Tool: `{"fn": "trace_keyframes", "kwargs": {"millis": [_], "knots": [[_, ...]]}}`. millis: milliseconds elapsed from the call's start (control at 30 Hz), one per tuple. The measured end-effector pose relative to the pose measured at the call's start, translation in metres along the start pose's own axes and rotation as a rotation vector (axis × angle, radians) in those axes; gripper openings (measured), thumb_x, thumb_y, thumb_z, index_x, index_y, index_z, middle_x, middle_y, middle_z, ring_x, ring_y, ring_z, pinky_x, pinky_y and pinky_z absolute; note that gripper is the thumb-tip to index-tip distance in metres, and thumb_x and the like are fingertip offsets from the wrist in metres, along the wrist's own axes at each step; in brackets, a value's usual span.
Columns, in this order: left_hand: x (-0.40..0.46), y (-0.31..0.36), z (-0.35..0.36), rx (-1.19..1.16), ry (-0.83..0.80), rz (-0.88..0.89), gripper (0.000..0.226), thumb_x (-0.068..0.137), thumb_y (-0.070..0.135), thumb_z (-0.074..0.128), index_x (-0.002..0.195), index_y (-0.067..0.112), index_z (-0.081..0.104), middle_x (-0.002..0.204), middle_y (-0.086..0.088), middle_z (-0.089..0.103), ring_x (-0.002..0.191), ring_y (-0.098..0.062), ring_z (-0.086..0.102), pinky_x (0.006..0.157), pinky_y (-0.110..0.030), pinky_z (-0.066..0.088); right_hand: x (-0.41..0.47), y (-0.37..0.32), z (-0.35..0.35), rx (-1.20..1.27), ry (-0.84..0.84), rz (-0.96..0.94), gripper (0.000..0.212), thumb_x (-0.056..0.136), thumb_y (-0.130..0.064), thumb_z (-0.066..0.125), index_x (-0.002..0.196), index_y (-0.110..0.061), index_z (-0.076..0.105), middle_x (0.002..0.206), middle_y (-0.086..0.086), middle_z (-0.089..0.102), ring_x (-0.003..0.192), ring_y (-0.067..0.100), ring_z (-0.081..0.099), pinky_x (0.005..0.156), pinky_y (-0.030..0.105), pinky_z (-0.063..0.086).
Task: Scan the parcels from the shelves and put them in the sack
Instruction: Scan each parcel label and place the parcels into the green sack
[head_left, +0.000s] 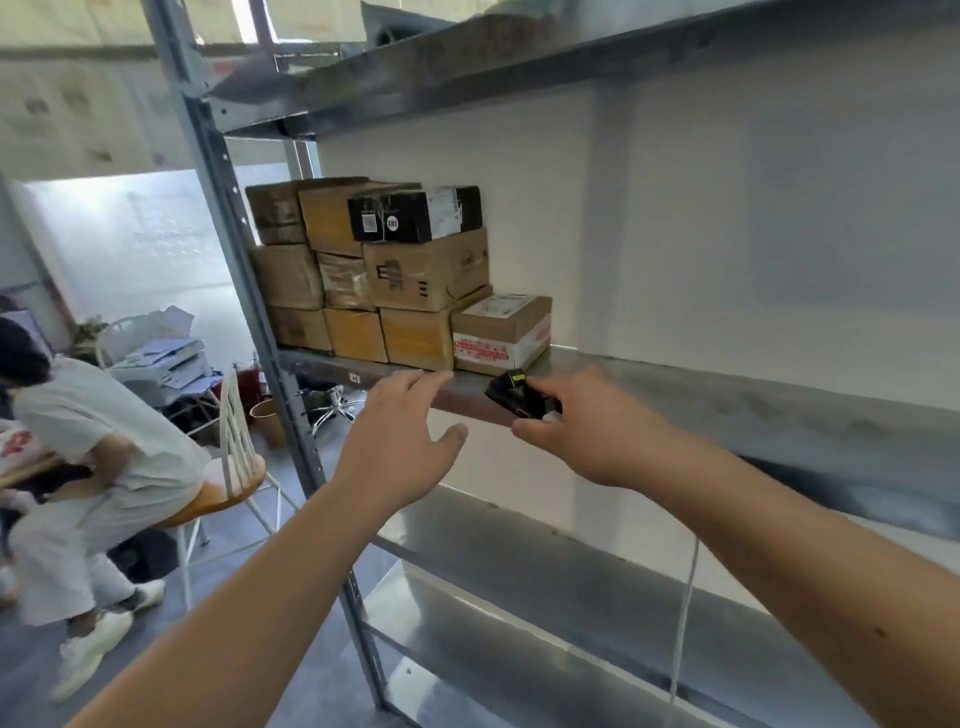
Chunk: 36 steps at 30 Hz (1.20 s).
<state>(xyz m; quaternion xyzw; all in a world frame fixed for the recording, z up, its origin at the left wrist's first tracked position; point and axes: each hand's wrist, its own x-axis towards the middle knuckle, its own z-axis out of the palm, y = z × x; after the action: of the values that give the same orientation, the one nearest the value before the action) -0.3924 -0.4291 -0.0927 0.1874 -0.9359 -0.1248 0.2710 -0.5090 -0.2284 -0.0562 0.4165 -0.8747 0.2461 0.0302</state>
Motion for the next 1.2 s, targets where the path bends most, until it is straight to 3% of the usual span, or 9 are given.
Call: {"fn": "trace_keyframes", "kwargs": {"millis": [133,333,433,567,800,933,1067,1200], "knots": [[0.039,-0.010,0.012,-0.054,0.044,-0.003,0.061,0.096,0.045,0.066,0.153,0.037,0.046,0.157,0.005,0.044,0.146,-0.019,0.032,0.115,-0.041,0.036,0.035,0.015,-0.004,-0.042,-0.030,0.035,0.037,0.094,-0.063,0.059,0.124,-0.040,0.063,0.108,-0.003,0.049,0.078,0.013,0.060,0.062,0.029,0.047],[0.105,-0.014,0.032,-0.164,0.022,0.141,0.063,0.098,0.037,0.068,0.156,0.035,0.043,0.159,0.009,0.041,0.142,-0.011,0.041,0.104,-0.024,0.033,0.078,0.025,-0.001,-0.095,-0.013,0.114,0.044,0.094,-0.057,0.061,0.134,-0.037,0.059,0.106,-0.004,0.041,0.081,0.018,0.060,0.082,0.038,0.055],[0.138,-0.014,0.042,-0.118,0.027,0.274,0.066,0.097,0.034,0.070,0.156,0.034,0.041,0.160,0.007,0.040,0.142,-0.015,0.042,0.108,-0.031,0.043,0.092,0.030,0.005,-0.147,0.046,0.192,0.042,0.096,-0.053,0.061,0.134,-0.036,0.059,0.107,-0.001,0.043,0.080,0.022,0.060,0.084,0.043,0.057],[0.173,-0.013,0.052,-0.104,0.016,0.331,0.076,0.092,0.036,0.075,0.159,0.029,0.038,0.160,-0.003,0.040,0.141,-0.026,0.045,0.111,-0.047,0.049,0.105,0.036,0.010,-0.176,0.108,0.312,0.042,0.096,-0.055,0.061,0.132,-0.034,0.060,0.103,-0.003,0.042,0.077,0.019,0.058,0.076,0.037,0.055],[0.202,-0.015,0.070,-0.141,0.001,0.455,0.085,0.086,0.062,0.074,0.156,0.027,0.041,0.154,-0.003,0.043,0.138,-0.027,0.046,0.111,-0.044,0.045,0.112,0.043,0.017,-0.286,0.171,0.472,0.045,0.094,-0.058,0.059,0.133,-0.035,0.057,0.101,-0.004,0.041,0.075,0.018,0.055,0.076,0.038,0.056],[0.208,-0.014,0.082,-0.338,-0.146,0.379,0.099,0.079,0.071,0.075,0.159,0.028,0.036,0.155,0.000,0.041,0.138,-0.020,0.047,0.111,-0.034,0.042,0.109,0.046,0.017,-0.317,0.189,0.533,0.042,0.094,-0.058,0.059,0.128,-0.033,0.059,0.102,-0.002,0.042,0.074,0.020,0.056,0.079,0.041,0.058],[0.209,-0.009,0.086,-0.631,-0.198,0.224,0.087,0.080,0.075,0.071,0.151,0.033,0.045,0.132,0.017,0.051,0.122,-0.006,0.050,0.085,-0.009,0.036,0.106,0.048,0.020,-0.329,0.188,0.571,0.042,0.094,-0.059,0.059,0.128,-0.034,0.059,0.104,-0.002,0.043,0.074,0.021,0.057,0.079,0.041,0.057],[0.210,-0.007,0.089,-0.819,-0.252,0.068,0.067,0.092,0.066,0.065,0.150,0.034,0.051,0.152,0.007,0.051,0.136,-0.019,0.051,0.106,-0.035,0.048,0.103,0.049,0.021,-0.312,0.185,0.562,0.040,0.094,-0.059,0.060,0.126,-0.035,0.058,0.103,-0.002,0.043,0.078,0.022,0.058,0.078,0.041,0.055]]}}
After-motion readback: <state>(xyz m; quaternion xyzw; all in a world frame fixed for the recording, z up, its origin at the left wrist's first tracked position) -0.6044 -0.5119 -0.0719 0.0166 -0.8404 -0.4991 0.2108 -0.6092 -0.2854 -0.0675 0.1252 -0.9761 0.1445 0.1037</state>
